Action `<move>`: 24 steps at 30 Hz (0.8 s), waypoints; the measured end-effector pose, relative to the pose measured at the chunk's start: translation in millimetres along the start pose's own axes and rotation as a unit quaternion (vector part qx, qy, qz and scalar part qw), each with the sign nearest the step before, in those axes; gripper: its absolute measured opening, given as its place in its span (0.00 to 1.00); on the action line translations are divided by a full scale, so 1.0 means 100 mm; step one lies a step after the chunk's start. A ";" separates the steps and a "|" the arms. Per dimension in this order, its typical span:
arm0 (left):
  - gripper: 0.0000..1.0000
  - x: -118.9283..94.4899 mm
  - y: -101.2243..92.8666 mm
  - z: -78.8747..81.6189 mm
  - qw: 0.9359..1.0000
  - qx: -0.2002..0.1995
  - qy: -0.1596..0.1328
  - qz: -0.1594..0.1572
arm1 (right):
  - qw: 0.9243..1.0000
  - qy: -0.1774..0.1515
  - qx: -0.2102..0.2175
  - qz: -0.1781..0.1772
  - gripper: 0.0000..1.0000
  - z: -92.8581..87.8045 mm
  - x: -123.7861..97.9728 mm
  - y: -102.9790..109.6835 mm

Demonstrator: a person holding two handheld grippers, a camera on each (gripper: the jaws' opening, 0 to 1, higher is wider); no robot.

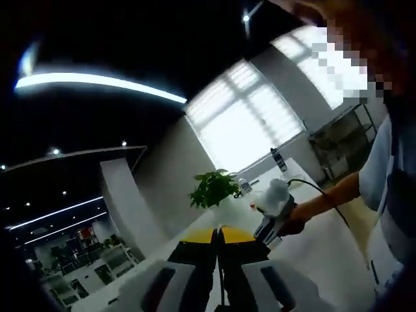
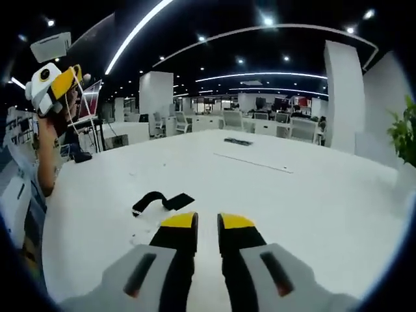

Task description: Peel open the Velcro strap on the desktop, arrange the wired earphones neatly onto it, and close the Velcro strap to secure them.

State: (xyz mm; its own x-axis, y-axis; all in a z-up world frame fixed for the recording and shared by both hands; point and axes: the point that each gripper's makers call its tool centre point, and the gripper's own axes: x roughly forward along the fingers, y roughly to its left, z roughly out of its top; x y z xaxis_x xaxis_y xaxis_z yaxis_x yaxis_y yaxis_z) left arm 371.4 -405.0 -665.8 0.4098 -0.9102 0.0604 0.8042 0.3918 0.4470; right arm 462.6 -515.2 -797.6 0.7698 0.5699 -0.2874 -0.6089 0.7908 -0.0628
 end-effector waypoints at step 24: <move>0.05 0.08 0.10 -0.63 0.997 -0.027 0.062 0.026 | 0.988 -0.007 -0.035 0.147 0.13 0.23 0.06 1.25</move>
State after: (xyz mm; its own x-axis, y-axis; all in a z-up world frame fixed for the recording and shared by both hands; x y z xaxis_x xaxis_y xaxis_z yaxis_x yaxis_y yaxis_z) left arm 409.8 -400.0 -717.5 0.4997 -0.8657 -0.0295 0.8004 0.4484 0.3978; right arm 395.7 -407.5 -785.6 0.5592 0.7767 -0.2899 -0.8185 0.5727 -0.0443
